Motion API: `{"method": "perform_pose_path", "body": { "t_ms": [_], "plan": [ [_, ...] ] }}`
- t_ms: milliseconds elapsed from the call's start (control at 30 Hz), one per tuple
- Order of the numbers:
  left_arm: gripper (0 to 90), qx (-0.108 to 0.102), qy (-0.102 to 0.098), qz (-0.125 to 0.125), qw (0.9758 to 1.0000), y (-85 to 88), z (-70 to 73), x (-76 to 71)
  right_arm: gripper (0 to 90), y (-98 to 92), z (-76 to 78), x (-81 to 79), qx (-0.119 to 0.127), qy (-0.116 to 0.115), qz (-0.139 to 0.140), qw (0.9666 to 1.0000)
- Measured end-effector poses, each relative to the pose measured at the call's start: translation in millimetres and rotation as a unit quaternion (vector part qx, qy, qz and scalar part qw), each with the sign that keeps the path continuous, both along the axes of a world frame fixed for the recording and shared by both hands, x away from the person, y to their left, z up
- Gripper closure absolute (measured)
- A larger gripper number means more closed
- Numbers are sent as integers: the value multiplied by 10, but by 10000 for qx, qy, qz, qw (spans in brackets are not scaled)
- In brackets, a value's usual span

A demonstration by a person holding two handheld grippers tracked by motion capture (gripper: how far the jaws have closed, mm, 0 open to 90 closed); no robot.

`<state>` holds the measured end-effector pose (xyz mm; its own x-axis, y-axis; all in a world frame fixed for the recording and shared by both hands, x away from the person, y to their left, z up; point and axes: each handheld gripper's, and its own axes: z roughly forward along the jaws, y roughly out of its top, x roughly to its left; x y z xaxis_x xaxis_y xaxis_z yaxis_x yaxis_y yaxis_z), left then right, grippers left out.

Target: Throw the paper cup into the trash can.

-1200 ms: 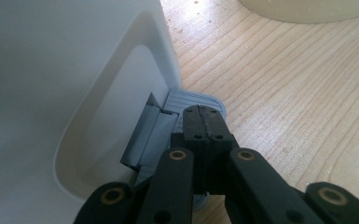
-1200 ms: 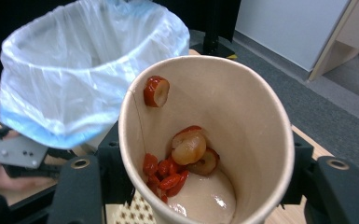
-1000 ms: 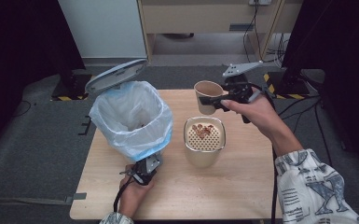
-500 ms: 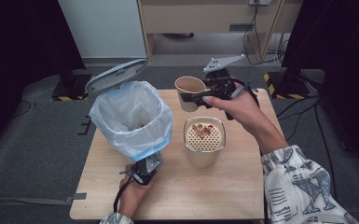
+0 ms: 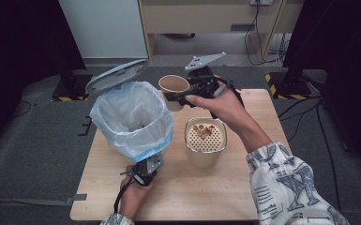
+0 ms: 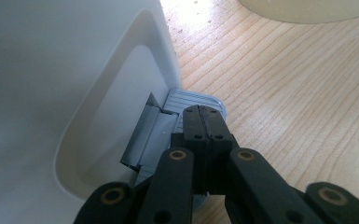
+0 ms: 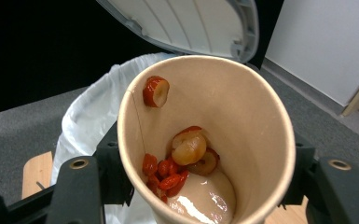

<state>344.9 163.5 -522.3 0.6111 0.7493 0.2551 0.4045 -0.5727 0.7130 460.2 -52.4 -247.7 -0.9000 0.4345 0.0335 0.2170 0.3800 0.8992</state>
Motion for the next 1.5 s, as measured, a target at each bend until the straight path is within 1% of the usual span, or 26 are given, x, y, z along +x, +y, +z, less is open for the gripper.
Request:
{"method": "perform_pose_path", "body": {
  "t_ms": [133, 233, 333, 467, 533, 733, 767, 1067, 1367, 1433, 1500],
  "plan": [
    [890, -6, 1, 1, 10000, 1, 0, 0, 369, 150, -8, 4, 3, -13, 58, 10000],
    [890, -7, 2, -4, 10000, 1, 0, 1, 367, 251, -30, 12, 4, 18, 89, 10000],
    [890, 14, 6, 3, 10000, -1, 2, -1, 366, 354, -65, 22, -11, 24, 157, 9999],
    [890, 30, -2, -11, 10000, -1, 3, -1, 363, 485, -109, 48, -37, 26, 178, 9998],
    [890, 5, 1, -2, 10000, 1, 1, 0, 362, 545, -132, 59, -45, 29, 187, 9998],
    [890, 45, -7, -15, 10000, -1, 2, -3, 360, 703, -202, 59, -104, 26, 239, 9997],
    [890, -29, -13, -10, 10000, -9, -4, -5, 359, 717, -210, 60, -124, 13, 242, 9996],
    [890, 91, -69, -47, 9999, -17, -4, -11, 358, 800, -274, 88, -210, 34, 200, 9996],
    [891, 102, -86, -49, 9999, -19, -6, -13, 355, 873, -335, 113, -261, 79, 161, 9995],
    [890, 105, -84, -50, 9999, -19, -6, -12, 344, 899, -355, 121, -282, 65, 148, 9995],
    [891, 95, -73, -49, 9999, -17, -5, -12, 306, 934, -379, 119, -311, 26, 132, 9994]
  ]
}}
